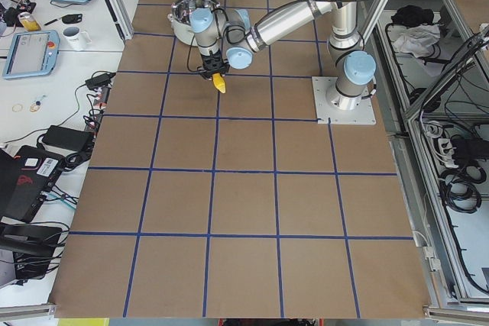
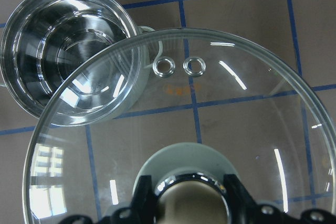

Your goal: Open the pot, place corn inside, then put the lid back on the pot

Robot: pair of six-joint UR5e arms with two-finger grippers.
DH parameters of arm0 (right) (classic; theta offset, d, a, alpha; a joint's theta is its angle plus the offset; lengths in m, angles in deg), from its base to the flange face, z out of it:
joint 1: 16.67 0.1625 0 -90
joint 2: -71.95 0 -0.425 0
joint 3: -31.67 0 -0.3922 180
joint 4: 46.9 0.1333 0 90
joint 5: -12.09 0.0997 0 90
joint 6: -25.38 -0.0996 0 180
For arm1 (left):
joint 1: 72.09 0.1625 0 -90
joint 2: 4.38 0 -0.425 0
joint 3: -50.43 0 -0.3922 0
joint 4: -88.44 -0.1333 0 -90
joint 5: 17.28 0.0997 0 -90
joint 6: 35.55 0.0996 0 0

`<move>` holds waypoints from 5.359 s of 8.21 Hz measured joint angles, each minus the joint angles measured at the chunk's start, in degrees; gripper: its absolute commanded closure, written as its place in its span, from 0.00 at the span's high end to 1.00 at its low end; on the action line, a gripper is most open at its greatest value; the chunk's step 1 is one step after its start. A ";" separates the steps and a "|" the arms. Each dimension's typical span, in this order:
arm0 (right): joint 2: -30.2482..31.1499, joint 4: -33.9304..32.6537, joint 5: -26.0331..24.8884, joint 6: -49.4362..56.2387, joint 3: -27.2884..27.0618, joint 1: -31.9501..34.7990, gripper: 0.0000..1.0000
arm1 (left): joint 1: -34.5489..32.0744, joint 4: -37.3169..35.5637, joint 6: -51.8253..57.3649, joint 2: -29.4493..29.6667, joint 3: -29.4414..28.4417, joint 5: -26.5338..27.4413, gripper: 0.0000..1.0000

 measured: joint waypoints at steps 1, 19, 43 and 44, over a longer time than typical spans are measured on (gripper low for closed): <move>0.15 0.06 -0.09 0.12 -0.10 -0.02 0.02 | -0.16 1.41 -0.34 0.00 -3.69 -0.04 0.00; 0.16 0.22 0.02 0.37 -0.11 -0.12 0.06 | -28.36 -1.88 -6.15 14.20 -29.44 -2.37 0.00; -7.77 -6.93 -1.07 -3.46 1.92 3.52 0.03 | -21.72 0.99 -2.10 3.68 -28.31 -2.35 1.00; -10.23 -9.10 -1.99 -5.86 2.57 6.21 0.03 | -19.53 3.00 0.61 2.11 -28.15 -2.27 1.00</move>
